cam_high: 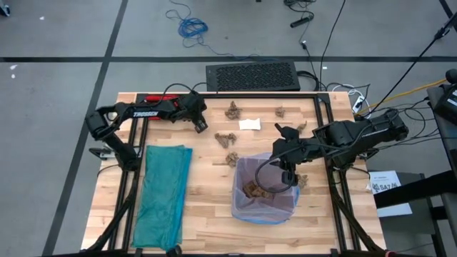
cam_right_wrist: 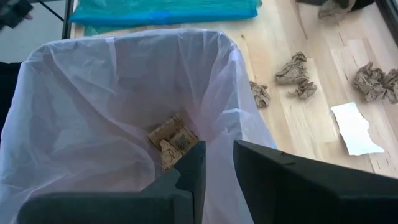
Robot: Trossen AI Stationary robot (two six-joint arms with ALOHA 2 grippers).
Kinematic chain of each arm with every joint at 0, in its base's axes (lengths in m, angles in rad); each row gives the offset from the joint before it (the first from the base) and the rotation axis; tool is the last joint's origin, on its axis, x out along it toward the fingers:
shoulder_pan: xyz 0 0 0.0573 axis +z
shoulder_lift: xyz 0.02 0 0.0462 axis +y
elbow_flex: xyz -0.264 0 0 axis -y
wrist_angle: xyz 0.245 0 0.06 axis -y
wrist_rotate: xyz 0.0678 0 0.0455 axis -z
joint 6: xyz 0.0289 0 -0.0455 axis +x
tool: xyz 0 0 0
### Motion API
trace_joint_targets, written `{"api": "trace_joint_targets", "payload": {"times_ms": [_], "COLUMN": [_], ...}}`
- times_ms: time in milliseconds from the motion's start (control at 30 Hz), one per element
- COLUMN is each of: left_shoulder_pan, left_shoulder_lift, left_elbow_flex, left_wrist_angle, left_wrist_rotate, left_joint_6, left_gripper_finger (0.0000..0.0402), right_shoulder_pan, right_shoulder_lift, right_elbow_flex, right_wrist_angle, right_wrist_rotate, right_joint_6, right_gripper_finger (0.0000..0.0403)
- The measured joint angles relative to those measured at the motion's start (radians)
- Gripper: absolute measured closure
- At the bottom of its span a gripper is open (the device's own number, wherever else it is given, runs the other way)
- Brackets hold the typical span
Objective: Place trash/remove bag and relplace
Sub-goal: Put the brown napkin into the black trash bin
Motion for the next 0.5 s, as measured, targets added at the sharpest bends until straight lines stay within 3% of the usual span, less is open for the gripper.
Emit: {"api": "trace_joint_targets", "payload": {"times_ms": [300,500], "left_shoulder_pan": [-0.148,-0.294], "left_shoulder_lift": [-0.163,-0.288], "left_elbow_flex": [0.084,0.165], "left_wrist_angle": [-0.075,-0.026], "left_wrist_rotate": [0.053,0.112], "left_joint_6": [-0.006,-0.061], "left_gripper_finger": [0.04,0.04], "right_shoulder_pan": [0.0,-0.001], "right_shoulder_lift": [-0.006,-0.024], "right_elbow_flex": [0.0,0.0], "right_wrist_angle": [-0.003,-0.007], "right_wrist_rotate": [0.0,0.045], "right_joint_6": [-0.012,-0.02], "right_gripper_finger": [0.0328,0.0328]}}
